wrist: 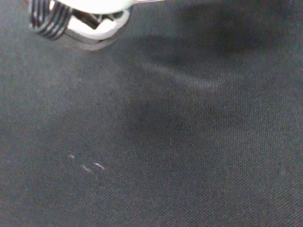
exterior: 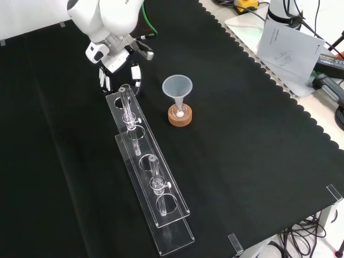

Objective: Put the weighing funnel back on the table.

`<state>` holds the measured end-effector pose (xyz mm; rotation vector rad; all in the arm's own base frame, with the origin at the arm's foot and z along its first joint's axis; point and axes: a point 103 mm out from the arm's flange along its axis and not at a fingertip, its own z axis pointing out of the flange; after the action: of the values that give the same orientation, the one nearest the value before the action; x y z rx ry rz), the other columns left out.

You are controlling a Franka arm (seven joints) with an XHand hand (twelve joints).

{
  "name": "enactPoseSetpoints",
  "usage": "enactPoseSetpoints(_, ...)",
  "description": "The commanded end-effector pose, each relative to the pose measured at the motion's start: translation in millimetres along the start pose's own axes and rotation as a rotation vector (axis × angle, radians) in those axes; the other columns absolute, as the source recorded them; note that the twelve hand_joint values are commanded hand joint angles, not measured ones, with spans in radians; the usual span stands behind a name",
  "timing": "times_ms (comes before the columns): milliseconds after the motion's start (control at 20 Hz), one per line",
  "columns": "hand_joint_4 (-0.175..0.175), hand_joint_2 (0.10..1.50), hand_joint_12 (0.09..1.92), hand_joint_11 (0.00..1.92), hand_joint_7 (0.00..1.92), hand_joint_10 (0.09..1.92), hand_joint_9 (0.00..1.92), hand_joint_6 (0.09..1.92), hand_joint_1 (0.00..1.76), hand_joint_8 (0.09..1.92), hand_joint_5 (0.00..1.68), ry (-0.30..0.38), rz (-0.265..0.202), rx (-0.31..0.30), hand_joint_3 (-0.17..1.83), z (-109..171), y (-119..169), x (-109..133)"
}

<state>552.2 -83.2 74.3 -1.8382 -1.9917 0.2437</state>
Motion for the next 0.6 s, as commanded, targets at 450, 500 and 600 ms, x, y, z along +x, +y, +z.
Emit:
enactPoseSetpoints(450, 0.175, 0.70, 1.09, 0.74, 0.62, 0.31, 0.95, 0.73, 1.11, 0.64, 1.23, -0.006, -0.006, 0.017, 0.60, 19, 8, 2)
enactPoseSetpoints(500, 0.175, 0.70, 1.09, 0.74, 0.62, 0.31, 0.95, 0.73, 1.11, 0.64, 1.23, -0.006, -0.008, 0.017, 0.60, 19, 9, 3)
enactPoseSetpoints(600, 0.175, 0.70, 1.09, 0.74, 0.62, 0.31, 0.95, 0.73, 1.11, 0.64, 1.23, -0.007, -0.011, 0.014, 0.60, 19, 9, 3)
